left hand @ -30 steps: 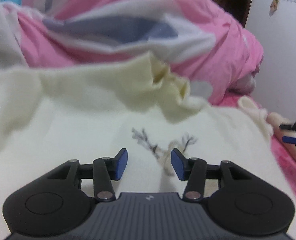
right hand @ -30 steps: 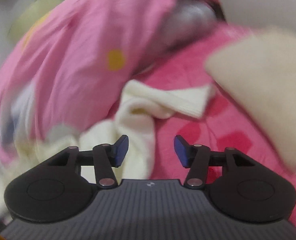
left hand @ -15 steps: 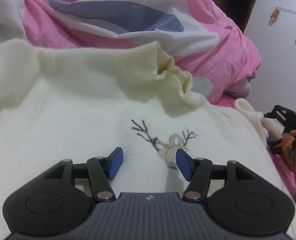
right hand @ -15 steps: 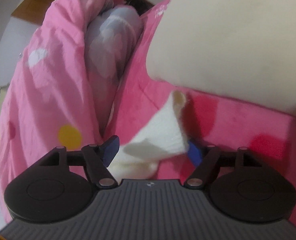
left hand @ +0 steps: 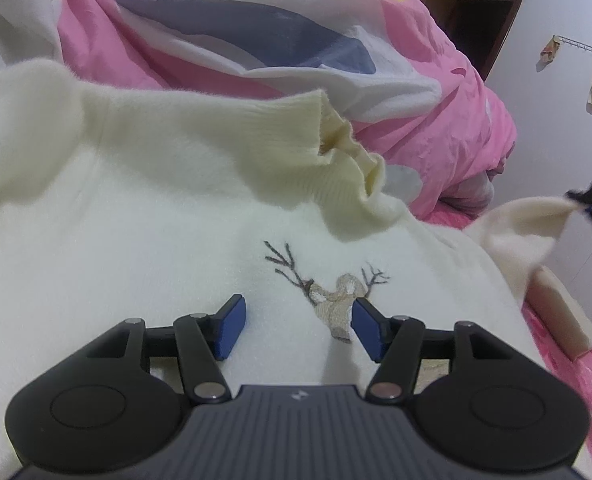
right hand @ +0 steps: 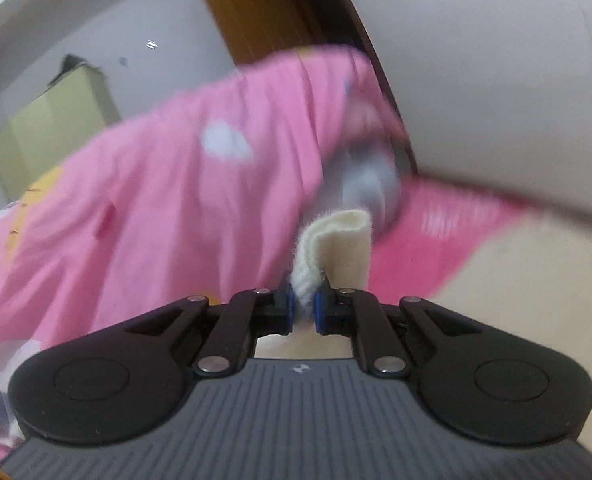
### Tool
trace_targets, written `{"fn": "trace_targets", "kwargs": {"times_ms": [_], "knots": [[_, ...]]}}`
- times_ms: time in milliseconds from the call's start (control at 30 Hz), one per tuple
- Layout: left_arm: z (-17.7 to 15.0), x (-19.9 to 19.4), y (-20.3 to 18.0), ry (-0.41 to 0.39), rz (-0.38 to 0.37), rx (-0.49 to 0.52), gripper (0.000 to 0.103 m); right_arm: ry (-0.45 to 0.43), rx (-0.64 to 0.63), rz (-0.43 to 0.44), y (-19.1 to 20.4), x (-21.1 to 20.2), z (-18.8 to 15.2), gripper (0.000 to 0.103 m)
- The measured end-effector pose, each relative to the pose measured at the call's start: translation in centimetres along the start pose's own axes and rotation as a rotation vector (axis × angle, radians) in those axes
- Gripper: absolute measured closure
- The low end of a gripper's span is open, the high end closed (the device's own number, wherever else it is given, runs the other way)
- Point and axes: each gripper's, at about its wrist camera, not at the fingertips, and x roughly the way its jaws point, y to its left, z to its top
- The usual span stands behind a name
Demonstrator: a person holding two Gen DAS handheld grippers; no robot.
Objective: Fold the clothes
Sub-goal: 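Lift the cuff with the right gripper and carry it across the sweater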
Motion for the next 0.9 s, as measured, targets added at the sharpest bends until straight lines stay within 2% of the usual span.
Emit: {"fn": "trace_targets", "kwargs": {"times_ms": [100, 233, 500, 633, 767, 800, 900], "knots": [[0.0, 0.0, 0.0, 0.0, -0.001, -0.001, 0.043, -0.064, -0.077, -0.034, -0.8, -2.3, 3.0, 0.095], [0.0, 0.0, 0.0, 0.001, -0.001, -0.001, 0.043, -0.095, -0.117, -0.127, -3.6, -4.0, 4.7, 0.096], [0.1, 0.0, 0.2, 0.002, -0.003, -0.002, 0.043, -0.081, -0.023, -0.317, -11.1, -1.0, 5.8, 0.097], [0.1, 0.0, 0.2, 0.002, -0.003, -0.003, 0.043, -0.127, 0.028, -0.355, -12.8, -1.6, 6.9, 0.101], [0.1, -0.1, 0.2, 0.002, -0.002, -0.003, 0.043, -0.209, 0.038, -0.376, -13.8, -4.0, 9.0, 0.103], [0.1, -0.1, 0.2, 0.002, -0.002, -0.004, 0.043, -0.212, 0.037, -0.382, -13.9, -4.4, 9.4, 0.103], [0.1, 0.0, 0.2, 0.003, -0.005, -0.007, 0.043, -0.144, 0.035, -0.357, -14.1, -4.7, 9.0, 0.102]]}}
